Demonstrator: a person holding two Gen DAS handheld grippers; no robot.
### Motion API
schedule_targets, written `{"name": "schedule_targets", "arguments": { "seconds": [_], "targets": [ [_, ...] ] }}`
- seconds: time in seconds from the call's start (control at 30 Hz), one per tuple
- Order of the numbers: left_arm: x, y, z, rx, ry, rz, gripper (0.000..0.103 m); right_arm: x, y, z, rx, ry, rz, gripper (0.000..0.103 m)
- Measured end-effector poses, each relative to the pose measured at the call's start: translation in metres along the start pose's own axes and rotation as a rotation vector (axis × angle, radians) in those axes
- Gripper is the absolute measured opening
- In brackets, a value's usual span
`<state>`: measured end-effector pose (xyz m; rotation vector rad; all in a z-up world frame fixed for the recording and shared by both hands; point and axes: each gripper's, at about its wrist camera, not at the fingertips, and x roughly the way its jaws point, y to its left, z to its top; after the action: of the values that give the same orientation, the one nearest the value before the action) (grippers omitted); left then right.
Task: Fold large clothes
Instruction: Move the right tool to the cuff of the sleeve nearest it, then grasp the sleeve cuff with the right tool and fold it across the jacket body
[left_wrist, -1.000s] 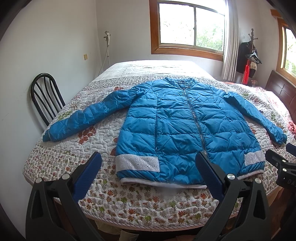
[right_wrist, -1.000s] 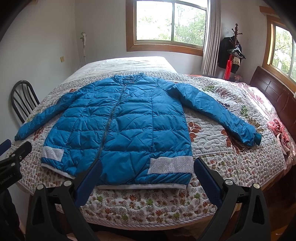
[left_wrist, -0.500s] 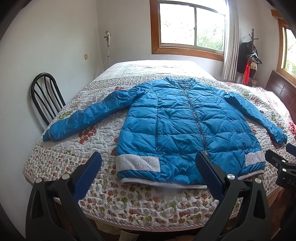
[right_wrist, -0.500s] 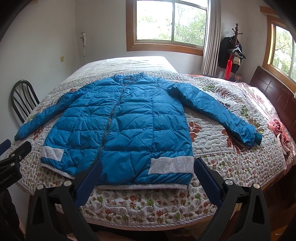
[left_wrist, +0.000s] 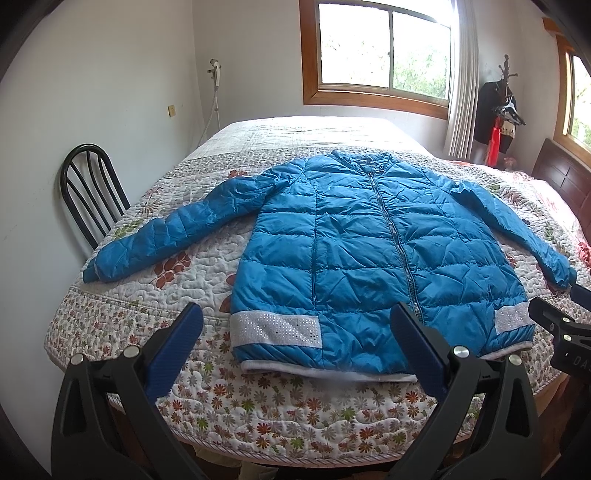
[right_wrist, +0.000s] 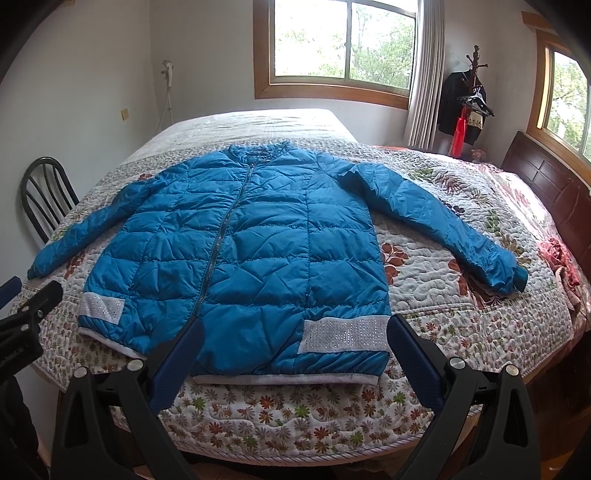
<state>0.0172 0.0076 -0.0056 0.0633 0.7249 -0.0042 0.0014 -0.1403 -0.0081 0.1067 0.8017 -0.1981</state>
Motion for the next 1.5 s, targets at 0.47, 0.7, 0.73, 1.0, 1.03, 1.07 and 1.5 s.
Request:
{"name": "schedule_targets", "arguments": {
  "seconds": [0.47,0.7,0.73,1.0,1.03,1.07,1.5],
  "targets": [
    [0.109,0.067,0.021,-0.075,0.135,0.128,0.100,0.103,-0.162,0.056,0.299,0.141,-0.098,0.099],
    [0.174,0.123,0.024,-0.160,0.201,0.193,0.100,0.160,-0.308,0.057,0.596,0.258,-0.161,0.099],
    [0.181,0.131,0.024,-0.175,0.215,0.196,0.100,0.164,-0.323,0.054,0.639,0.268,-0.159,0.099],
    [0.215,0.180,0.016,-0.257,0.278,0.279,0.100,0.180,-0.396,0.018,0.887,0.329,-0.127,0.097],
    [0.217,0.182,0.015,-0.259,0.280,0.271,0.100,0.182,-0.401,0.014,0.906,0.337,-0.137,0.097],
    [0.219,0.183,0.012,-0.260,0.281,0.262,0.100,0.184,-0.406,0.010,0.929,0.344,-0.145,0.097],
    [0.225,0.201,-0.001,-0.272,0.244,0.110,0.101,0.220,-0.444,0.007,1.016,0.277,-0.159,0.067]
  ]
}}
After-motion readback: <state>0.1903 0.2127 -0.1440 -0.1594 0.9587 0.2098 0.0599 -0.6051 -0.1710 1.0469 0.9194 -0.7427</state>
